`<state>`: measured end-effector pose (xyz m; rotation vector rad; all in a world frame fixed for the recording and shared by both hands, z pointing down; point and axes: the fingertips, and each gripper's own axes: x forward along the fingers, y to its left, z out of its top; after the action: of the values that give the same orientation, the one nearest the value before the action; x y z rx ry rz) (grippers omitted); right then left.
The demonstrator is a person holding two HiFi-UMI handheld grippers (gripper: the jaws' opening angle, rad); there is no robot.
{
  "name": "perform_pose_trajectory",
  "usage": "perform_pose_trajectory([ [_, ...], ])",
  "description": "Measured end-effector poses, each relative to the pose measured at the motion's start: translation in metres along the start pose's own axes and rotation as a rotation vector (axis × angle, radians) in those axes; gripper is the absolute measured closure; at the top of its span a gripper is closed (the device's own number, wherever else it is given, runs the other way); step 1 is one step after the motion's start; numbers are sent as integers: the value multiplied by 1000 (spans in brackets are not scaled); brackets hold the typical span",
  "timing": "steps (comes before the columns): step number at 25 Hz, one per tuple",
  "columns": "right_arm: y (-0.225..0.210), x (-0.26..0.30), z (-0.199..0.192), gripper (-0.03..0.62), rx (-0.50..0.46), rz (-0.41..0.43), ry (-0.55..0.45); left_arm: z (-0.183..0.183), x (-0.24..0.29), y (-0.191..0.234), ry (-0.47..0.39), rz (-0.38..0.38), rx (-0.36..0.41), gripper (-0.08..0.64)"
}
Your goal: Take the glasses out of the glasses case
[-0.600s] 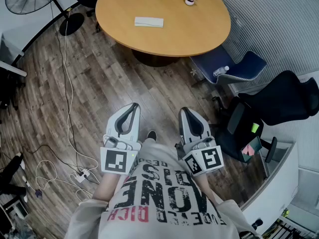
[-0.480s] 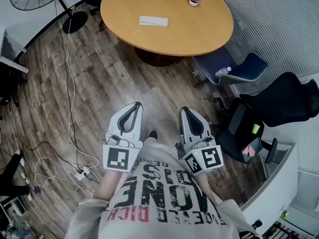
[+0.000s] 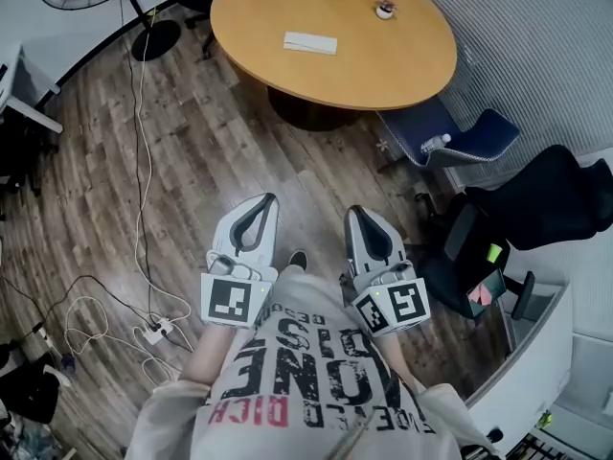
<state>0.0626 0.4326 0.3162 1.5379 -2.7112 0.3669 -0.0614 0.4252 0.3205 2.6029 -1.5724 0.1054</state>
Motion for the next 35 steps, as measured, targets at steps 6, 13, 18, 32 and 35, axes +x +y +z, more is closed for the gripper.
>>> perform_pose_trajectory([
  [6,-2,-1,2,569,-7,2,3,1,0,-2,2,-6,-1,546],
  [13,-12,-8,4,569,-30,13,-2,0,5,-12,-2,-1,7,546],
  [18,-14,-14,4,569,-48,27,-9,-3,7,-19,2,0,-1,543],
  [32,-29,34,4,569,-24,-5,17,-2,48,14,19,-54,-48,488],
  [35,-36,64,12,569,-22,-12,17,2,71,38,18,-64,-39,488],
])
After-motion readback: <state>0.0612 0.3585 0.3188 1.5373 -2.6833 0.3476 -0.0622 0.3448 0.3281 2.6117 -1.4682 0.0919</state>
